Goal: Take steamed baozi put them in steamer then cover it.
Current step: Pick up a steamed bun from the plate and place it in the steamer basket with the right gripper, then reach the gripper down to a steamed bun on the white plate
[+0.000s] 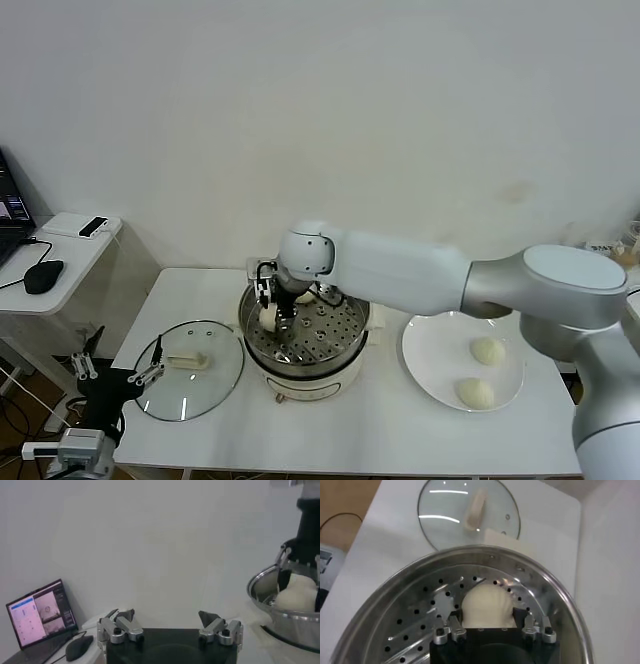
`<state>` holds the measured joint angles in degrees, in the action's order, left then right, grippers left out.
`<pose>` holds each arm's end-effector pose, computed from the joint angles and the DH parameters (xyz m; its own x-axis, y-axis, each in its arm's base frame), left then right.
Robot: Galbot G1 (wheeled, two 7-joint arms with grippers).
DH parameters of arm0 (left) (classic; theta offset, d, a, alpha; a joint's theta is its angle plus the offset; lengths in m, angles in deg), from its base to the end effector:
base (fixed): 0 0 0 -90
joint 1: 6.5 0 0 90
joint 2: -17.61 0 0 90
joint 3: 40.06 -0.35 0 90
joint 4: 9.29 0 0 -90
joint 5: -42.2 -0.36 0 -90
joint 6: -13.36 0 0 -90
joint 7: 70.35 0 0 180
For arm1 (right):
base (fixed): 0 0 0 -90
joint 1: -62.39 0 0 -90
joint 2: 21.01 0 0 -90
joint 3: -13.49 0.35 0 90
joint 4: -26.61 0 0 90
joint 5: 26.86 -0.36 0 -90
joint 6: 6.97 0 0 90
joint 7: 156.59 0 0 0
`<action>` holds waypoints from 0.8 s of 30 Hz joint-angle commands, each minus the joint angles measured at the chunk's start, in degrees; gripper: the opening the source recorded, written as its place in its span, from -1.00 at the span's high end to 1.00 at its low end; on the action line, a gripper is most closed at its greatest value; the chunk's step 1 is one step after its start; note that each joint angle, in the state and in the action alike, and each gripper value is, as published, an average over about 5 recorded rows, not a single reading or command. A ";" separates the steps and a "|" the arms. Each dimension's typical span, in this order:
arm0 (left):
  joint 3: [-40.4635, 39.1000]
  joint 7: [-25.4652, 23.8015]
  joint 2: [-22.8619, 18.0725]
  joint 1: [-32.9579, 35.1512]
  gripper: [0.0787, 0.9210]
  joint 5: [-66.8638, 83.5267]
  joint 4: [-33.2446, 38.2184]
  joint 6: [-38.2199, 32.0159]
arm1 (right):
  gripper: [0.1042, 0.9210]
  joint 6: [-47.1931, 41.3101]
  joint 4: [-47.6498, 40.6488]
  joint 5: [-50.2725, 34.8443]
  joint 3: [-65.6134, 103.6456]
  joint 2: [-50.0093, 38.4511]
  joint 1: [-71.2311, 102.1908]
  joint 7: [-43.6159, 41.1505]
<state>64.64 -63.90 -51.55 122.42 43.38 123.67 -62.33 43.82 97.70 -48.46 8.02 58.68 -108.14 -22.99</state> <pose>0.1518 0.0997 -0.2177 -0.9877 -0.1352 0.0784 -0.0903 0.9030 0.4200 0.5074 0.2500 -0.1175 -0.2186 -0.3184 0.9224 -0.9354 -0.2009 -0.2910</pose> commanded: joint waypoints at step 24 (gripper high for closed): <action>-0.24 -0.13 0.68 -0.21 -0.77 0.38 0.47 0.13 | -0.76 13.49 20.02 11.48 2.04 -31.45 -14.32 -20.12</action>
<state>64.42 -64.03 -50.89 122.22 43.73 124.15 -62.23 49.78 107.62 -42.30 9.01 44.28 -117.39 -35.06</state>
